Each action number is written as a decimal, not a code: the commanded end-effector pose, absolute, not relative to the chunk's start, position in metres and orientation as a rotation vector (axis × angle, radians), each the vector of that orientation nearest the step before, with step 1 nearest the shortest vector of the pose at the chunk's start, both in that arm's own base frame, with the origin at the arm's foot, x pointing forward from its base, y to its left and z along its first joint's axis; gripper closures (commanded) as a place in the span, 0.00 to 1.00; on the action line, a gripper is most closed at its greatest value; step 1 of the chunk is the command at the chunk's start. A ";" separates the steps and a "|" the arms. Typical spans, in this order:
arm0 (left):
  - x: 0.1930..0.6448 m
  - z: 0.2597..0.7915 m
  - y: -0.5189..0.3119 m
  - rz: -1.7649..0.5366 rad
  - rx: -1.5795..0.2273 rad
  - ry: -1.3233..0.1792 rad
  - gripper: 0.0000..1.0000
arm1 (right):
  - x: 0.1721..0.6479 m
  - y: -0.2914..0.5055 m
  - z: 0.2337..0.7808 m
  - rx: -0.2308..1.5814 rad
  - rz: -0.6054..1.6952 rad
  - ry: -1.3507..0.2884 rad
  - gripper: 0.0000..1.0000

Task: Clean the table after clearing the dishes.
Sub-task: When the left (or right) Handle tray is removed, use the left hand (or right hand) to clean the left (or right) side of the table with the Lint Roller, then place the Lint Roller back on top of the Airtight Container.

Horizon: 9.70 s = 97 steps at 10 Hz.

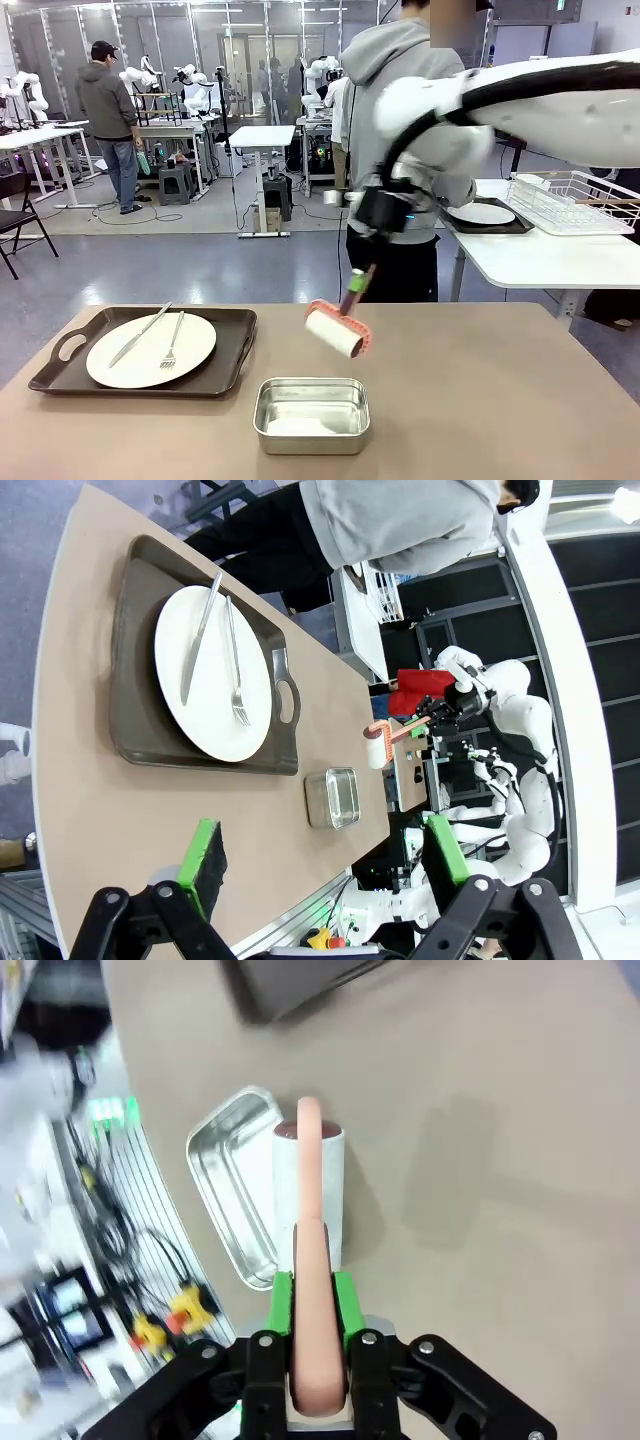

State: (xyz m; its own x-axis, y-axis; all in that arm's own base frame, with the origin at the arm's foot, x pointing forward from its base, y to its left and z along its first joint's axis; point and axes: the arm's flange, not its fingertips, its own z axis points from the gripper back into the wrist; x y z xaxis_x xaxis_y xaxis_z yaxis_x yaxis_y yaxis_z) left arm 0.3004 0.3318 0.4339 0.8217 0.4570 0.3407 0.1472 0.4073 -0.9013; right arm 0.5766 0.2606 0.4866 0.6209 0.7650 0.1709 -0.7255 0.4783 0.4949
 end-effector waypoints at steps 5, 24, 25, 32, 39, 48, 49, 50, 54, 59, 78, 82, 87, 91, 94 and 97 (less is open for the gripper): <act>0.296 0.438 0.334 0.198 -1.153 -0.603 0.00 | 0.504 0.109 0.398 0.934 0.152 -0.118 0.79; 0.296 0.438 0.334 0.198 -1.153 -0.603 0.00 | 0.565 0.078 0.298 0.873 -0.087 -0.108 0.79; 0.296 0.438 0.334 0.198 -1.153 -0.603 0.00 | 0.563 0.068 0.290 0.869 -0.079 -0.104 0.79; 0.296 0.438 0.334 0.198 -1.153 -0.603 0.00 | 0.558 -0.059 0.284 0.914 -0.029 -0.055 0.79; 0.296 0.438 0.334 0.198 -1.153 -0.603 0.00 | 0.546 -0.196 0.289 0.720 -0.135 -0.061 0.79; 0.296 0.438 0.334 0.198 -1.153 -0.603 0.00 | 0.504 -0.129 0.386 0.431 -0.141 -0.078 0.79; 0.296 0.438 0.334 0.198 -1.153 -0.603 0.00 | 0.498 -0.109 0.401 0.381 -0.137 -0.079 0.79; 0.296 0.438 0.334 0.198 -1.153 -0.603 0.00 | 0.496 -0.097 0.412 0.335 -0.118 -0.071 0.79; 0.296 0.438 0.334 0.198 -1.153 -0.603 0.00 | 0.496 -0.082 0.460 0.246 -0.100 -0.122 0.79; 0.296 0.438 0.334 0.198 -1.153 -0.603 0.00 | 0.497 -0.086 0.461 0.271 -0.071 -0.140 0.79; 0.296 0.438 0.334 0.198 -1.153 -0.603 0.00 | 0.507 0.022 0.536 0.098 0.404 -0.324 0.79; 0.296 0.438 0.334 0.198 -1.153 -0.603 0.00 | 0.503 0.192 0.591 -0.036 0.919 -0.240 0.79; 0.296 0.438 0.334 0.198 -1.153 -0.603 0.00 | 0.448 0.342 0.560 0.032 1.428 -0.126 0.79; 0.296 0.438 0.334 0.198 -1.153 -0.603 0.00 | 0.410 0.377 0.545 0.099 1.509 -0.047 0.79; 0.296 0.438 0.334 0.198 -1.153 -0.603 0.00 | 0.414 0.384 0.533 0.062 1.525 -0.047 0.79; 0.296 0.438 0.334 0.198 -1.153 -0.603 0.00 | 0.414 0.394 0.523 0.010 1.545 -0.088 0.79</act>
State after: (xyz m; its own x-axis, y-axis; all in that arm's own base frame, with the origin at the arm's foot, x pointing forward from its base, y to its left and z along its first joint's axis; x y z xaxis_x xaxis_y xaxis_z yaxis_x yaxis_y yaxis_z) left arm 0.3002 0.3321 0.4341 0.8214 0.4572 0.3410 0.1473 0.4076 -0.9012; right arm 0.4150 0.3856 0.5302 0.0420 0.9969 0.0667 -0.9991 0.0416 0.0074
